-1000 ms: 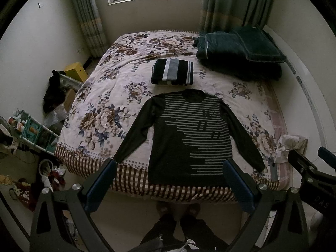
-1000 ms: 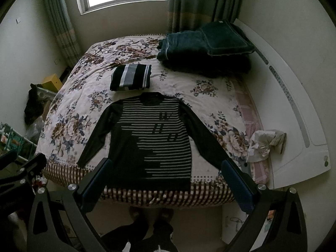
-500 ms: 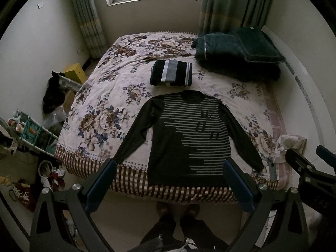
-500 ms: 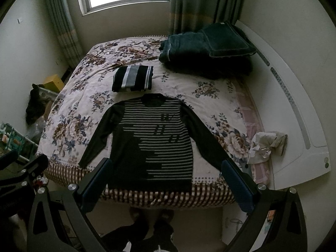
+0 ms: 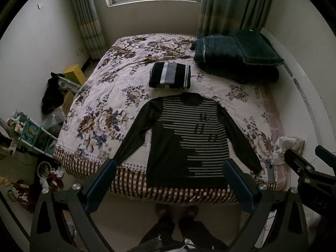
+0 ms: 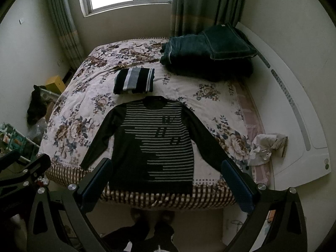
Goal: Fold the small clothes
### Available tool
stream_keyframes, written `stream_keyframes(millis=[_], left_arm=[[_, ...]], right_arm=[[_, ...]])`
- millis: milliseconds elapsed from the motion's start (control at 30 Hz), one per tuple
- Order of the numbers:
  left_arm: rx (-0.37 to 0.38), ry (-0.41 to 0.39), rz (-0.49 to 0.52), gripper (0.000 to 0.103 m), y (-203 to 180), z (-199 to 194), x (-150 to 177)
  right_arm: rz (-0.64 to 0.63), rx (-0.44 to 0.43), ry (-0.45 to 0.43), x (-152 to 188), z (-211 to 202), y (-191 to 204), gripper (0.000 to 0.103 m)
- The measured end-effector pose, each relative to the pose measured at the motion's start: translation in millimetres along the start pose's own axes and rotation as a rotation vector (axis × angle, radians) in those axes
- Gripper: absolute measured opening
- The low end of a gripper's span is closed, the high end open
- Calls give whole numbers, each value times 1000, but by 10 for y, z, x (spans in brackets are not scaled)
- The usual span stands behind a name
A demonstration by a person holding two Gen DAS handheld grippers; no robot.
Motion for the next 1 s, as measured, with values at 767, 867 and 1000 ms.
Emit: stream_keyframes(millis=[767, 867, 1000], left_arm=[[5, -8, -1, 103, -17, -16, -23], [7, -7, -1, 103, -16, -19, -20], [9, -8, -1, 103, -20, -21, -26]], right_arm=[[3, -4, -6, -31, -14, 35, 103], [2, -3, -5, -22, -11, 34, 103], [2, -3, -7, -2, -12, 31, 103]])
Point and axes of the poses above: each gripper's, at about its wrist camera, not at the fingertips, and z roughly the way its jaws point, y to its left, x to its underside, the point moved 6 cm from there along z, roughly the way its jaws point, and after that the axes turned 2 degrees about -z, right-handed, at the moved point
